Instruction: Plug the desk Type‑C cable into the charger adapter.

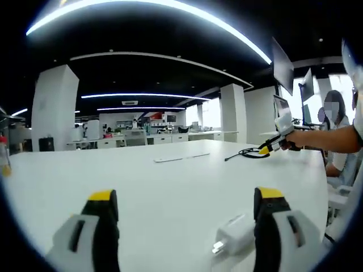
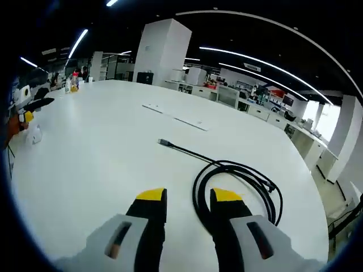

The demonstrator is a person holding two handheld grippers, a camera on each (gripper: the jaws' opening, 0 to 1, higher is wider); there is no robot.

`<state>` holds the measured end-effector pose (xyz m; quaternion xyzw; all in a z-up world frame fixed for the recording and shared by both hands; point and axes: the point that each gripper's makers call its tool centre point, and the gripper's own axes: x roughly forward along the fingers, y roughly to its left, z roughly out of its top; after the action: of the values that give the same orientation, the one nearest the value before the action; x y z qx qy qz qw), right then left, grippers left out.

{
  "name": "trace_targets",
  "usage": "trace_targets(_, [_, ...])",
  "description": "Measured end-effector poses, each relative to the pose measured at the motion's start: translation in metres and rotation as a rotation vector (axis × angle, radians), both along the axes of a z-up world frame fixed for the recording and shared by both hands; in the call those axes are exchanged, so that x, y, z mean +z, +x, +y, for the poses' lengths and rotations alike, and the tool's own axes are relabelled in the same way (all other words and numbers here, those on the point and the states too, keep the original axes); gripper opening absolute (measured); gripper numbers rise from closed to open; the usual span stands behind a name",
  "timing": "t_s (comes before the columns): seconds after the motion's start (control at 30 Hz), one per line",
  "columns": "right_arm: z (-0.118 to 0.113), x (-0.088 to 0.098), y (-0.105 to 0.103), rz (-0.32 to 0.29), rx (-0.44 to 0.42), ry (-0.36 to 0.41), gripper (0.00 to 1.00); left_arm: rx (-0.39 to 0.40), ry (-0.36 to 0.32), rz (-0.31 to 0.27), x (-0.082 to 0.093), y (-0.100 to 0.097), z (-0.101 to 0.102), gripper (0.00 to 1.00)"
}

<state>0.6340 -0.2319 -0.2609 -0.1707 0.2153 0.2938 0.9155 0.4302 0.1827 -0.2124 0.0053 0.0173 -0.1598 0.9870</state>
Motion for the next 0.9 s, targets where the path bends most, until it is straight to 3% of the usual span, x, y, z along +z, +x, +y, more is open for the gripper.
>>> trace_targets(0.3, [0.003, -0.013, 0.006, 0.107, 0.002, -0.049, 0.23, -0.008, -0.026, -0.012, 0.005, 0.0, -0.002, 1.0])
trace_targets(0.6, [-0.015, -0.025, 0.036, 0.208, 0.025, -0.088, 0.19, -0.018, -0.017, 0.003, 0.001, -0.002, -0.003, 1.0])
trace_targets(0.9, [-0.006, -0.029, 0.024, 0.268, 0.041, -0.055, 0.09, -0.019, -0.018, 0.003, 0.001, -0.005, -0.002, 1.0])
